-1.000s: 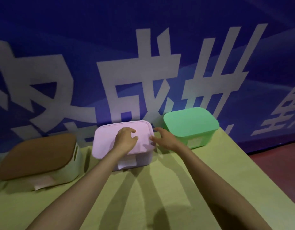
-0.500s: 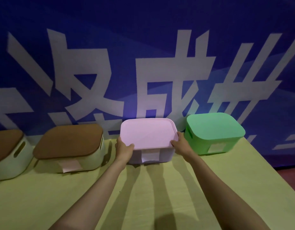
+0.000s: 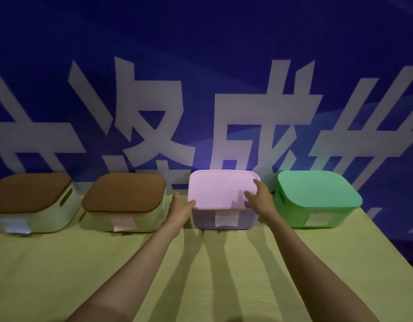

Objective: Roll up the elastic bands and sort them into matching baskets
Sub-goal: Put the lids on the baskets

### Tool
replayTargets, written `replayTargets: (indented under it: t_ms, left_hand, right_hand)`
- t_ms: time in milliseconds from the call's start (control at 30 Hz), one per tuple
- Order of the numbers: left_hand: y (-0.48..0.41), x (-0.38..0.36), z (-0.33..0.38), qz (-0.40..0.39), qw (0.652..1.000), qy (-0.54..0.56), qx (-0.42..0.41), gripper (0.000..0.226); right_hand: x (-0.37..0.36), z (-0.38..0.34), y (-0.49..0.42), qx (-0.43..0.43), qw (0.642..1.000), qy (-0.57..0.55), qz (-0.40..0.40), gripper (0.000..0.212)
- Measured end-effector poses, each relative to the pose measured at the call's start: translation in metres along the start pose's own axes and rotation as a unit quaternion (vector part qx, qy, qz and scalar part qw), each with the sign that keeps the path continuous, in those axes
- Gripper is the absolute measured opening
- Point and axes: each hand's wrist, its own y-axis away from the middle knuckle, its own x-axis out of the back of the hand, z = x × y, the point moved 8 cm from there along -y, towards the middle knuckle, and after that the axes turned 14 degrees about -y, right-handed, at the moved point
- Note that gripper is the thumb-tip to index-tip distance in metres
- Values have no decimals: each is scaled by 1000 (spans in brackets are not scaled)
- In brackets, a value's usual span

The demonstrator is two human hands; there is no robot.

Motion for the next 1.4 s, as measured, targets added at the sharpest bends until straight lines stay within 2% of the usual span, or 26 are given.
replayTargets:
  t_ms: [133, 233, 333, 433, 567, 700, 933, 1000, 1100, 1133, 1200, 1300, 1400]
  left_hand:
    - [13, 42, 5, -10, 1000, 8, -18, 62]
    - [19, 86, -3, 3, 1000, -10, -7, 63]
    - [11, 130, -34, 45, 998, 13, 31, 64]
    - [-1, 171, -77, 115, 989, 34, 81, 67]
    - [-21, 213, -119, 170, 978, 49, 110, 64]
    - [-48, 216, -137, 130, 979, 131, 81, 63]
    - [-81, 211, -155, 99, 983, 140, 62, 70]
    - [-83, 214, -157, 113, 981, 138, 71, 65]
    - [-77, 234, -168, 180, 965, 152, 112, 59]
    - [-74, 244, -174, 202, 957, 163, 126, 57]
    - [-75, 270, -190, 242, 943, 181, 140, 53]
    - [-81, 321, -218, 307, 920, 182, 162, 49]
    - [-88, 365, -251, 330, 897, 191, 224, 64]
  right_hand:
    - [-38, -78, 28, 52, 995, 49, -67, 51]
    - [-84, -113, 56, 87, 984, 63, -138, 51]
    - [-145, -104, 85, 59, 973, 54, -216, 57]
    - [-193, -78, 102, -12, 970, 30, -243, 69]
    - [-238, -57, 99, -62, 971, -44, -228, 70]
    - [-270, -45, 82, -62, 974, -99, -194, 55]
    - [-289, -41, 64, -40, 978, -85, -184, 53]
    - [-287, -48, 61, -15, 987, -49, -150, 53]
    - [-288, -77, 69, 64, 995, -28, -69, 54]
    - [-298, -90, 75, 85, 993, -36, -76, 52]
    - [-333, -109, 86, 88, 984, -60, -145, 47]
    - [-406, -120, 97, 1, 962, -126, -244, 44]
    - [-479, -120, 105, -63, 945, -131, -291, 53]
